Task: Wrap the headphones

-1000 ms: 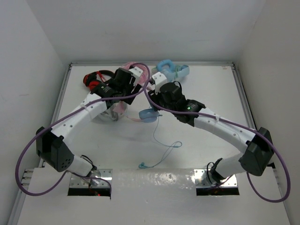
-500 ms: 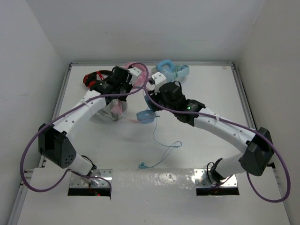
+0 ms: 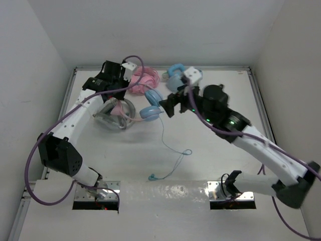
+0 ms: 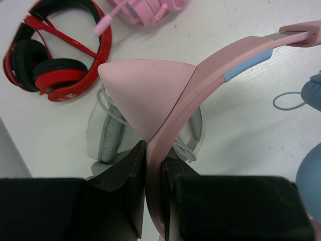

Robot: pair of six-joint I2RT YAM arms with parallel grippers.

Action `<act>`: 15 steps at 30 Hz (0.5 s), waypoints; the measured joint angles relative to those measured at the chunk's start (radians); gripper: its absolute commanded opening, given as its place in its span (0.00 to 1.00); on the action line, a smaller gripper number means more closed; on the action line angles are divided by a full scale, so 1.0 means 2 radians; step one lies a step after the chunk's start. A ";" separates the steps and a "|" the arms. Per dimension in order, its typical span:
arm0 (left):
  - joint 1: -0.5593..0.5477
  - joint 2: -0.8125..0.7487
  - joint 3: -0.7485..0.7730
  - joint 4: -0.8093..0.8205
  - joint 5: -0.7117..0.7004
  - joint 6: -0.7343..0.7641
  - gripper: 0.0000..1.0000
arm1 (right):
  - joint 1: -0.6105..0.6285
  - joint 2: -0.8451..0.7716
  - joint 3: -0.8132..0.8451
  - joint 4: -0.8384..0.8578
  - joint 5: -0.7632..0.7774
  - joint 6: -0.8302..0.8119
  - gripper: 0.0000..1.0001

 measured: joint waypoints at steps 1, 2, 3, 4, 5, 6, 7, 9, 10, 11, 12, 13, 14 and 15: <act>0.002 0.000 0.006 0.000 -0.002 0.000 0.00 | 0.000 -0.035 -0.008 0.008 -0.008 0.000 0.99; 0.002 0.000 0.017 -0.003 -0.003 0.000 0.00 | 0.000 -0.072 -0.017 0.021 -0.016 0.000 0.91; 0.002 0.001 0.030 -0.010 -0.003 -0.001 0.00 | 0.000 -0.105 -0.027 0.032 -0.022 -0.003 0.77; 0.004 0.002 0.040 -0.014 -0.002 -0.001 0.00 | 0.000 -0.131 -0.037 0.045 -0.027 -0.004 0.59; 0.005 0.004 0.060 -0.027 0.005 -0.004 0.00 | 0.000 -0.156 -0.049 0.062 -0.030 -0.009 0.44; 0.006 0.006 0.080 -0.036 0.011 -0.006 0.00 | 0.000 -0.173 -0.065 0.081 -0.031 -0.015 0.35; 0.007 0.008 0.102 -0.041 0.016 -0.007 0.00 | 0.000 -0.182 -0.089 0.111 -0.031 -0.020 0.39; 0.012 0.006 0.135 -0.039 0.021 -0.017 0.00 | 0.000 -0.185 -0.171 0.176 -0.026 -0.035 0.67; 0.014 0.003 0.143 -0.033 0.021 -0.022 0.00 | 0.000 -0.178 -0.210 0.197 -0.023 -0.041 0.75; 0.015 -0.002 0.148 -0.028 0.021 -0.028 0.00 | 0.000 -0.166 -0.254 0.215 -0.021 -0.048 0.81; 0.017 -0.008 0.151 -0.025 0.021 -0.034 0.00 | 0.000 -0.144 -0.294 0.233 -0.022 -0.057 0.89; 0.018 -0.013 0.151 -0.023 0.021 -0.039 0.00 | 0.000 -0.119 -0.327 0.243 -0.026 -0.063 0.92; 0.018 -0.019 0.152 -0.024 0.021 -0.043 0.00 | -0.001 -0.094 -0.356 0.255 -0.032 -0.068 0.93; 0.018 -0.023 0.152 -0.024 0.021 -0.046 0.00 | -0.001 -0.075 -0.375 0.267 -0.036 -0.073 0.93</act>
